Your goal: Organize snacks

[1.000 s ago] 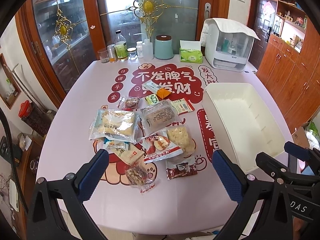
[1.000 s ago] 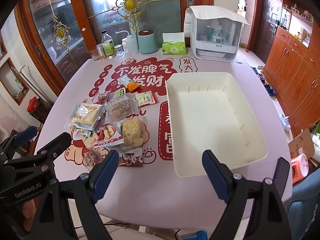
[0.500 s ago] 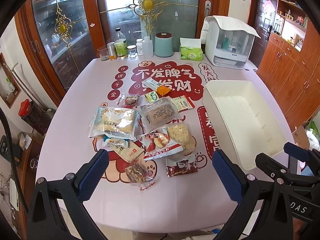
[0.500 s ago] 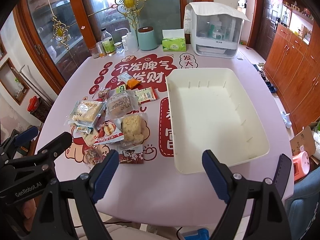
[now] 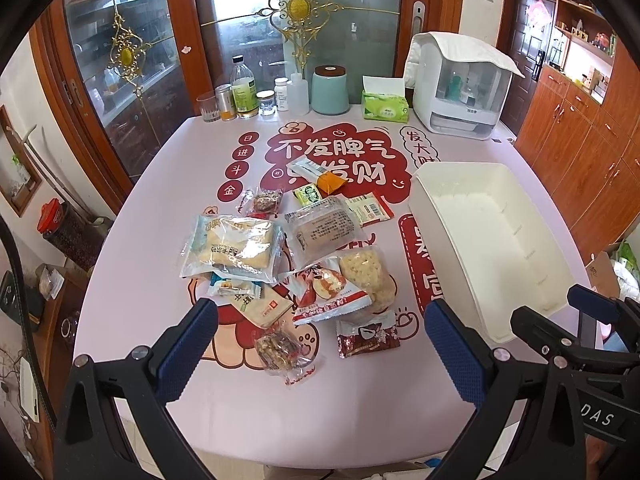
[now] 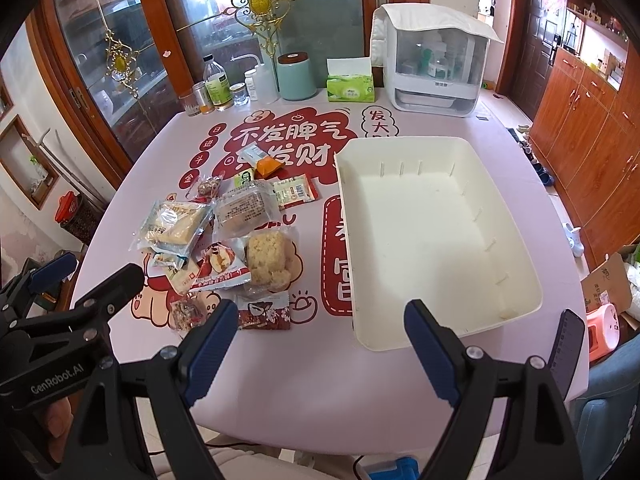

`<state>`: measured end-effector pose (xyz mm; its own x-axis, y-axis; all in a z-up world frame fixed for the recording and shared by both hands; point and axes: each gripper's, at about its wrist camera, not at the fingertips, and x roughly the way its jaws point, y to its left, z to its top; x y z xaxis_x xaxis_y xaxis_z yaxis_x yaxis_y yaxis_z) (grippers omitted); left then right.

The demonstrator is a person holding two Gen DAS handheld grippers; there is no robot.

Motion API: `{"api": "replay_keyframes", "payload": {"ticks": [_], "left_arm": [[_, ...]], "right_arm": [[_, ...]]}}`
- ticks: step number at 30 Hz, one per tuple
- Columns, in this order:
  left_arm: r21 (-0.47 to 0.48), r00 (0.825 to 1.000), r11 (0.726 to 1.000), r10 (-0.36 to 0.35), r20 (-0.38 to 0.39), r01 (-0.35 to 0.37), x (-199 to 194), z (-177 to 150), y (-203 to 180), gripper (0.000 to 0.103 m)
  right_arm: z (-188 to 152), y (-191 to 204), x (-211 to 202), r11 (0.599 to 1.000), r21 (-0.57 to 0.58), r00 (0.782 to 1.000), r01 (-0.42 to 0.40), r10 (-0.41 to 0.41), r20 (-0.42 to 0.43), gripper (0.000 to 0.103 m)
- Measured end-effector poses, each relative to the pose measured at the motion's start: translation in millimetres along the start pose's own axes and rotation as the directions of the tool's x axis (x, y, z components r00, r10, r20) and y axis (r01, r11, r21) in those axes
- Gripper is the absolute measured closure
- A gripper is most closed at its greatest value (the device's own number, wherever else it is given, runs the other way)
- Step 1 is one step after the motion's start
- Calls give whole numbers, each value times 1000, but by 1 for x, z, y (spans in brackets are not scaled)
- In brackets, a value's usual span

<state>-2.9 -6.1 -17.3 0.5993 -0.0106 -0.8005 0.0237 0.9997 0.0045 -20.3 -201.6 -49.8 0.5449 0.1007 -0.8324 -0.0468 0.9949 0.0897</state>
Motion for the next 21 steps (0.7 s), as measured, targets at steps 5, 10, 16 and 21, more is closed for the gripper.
{"api": "replay_keyframes", "payload": {"ticks": [5, 10, 16, 21], "left_arm": [[-4, 1000, 1000, -3, 1, 3, -1, 9, 14, 1], [3, 1000, 1000, -11, 9, 11, 1, 25, 28, 1], [-7, 999, 1000, 4, 51, -4, 0, 52, 68, 1], [3, 980, 993, 115, 163, -117, -1, 75, 113, 1]], "right_arm": [[5, 9, 1, 1000, -5, 1000, 1, -1, 1, 17], [14, 25, 1, 1000, -9, 1000, -4, 4, 14, 17], [35, 39, -5, 1000, 19, 997, -6, 5, 71, 17], [54, 55, -7, 997, 63, 988, 39, -48, 145, 17]]}}
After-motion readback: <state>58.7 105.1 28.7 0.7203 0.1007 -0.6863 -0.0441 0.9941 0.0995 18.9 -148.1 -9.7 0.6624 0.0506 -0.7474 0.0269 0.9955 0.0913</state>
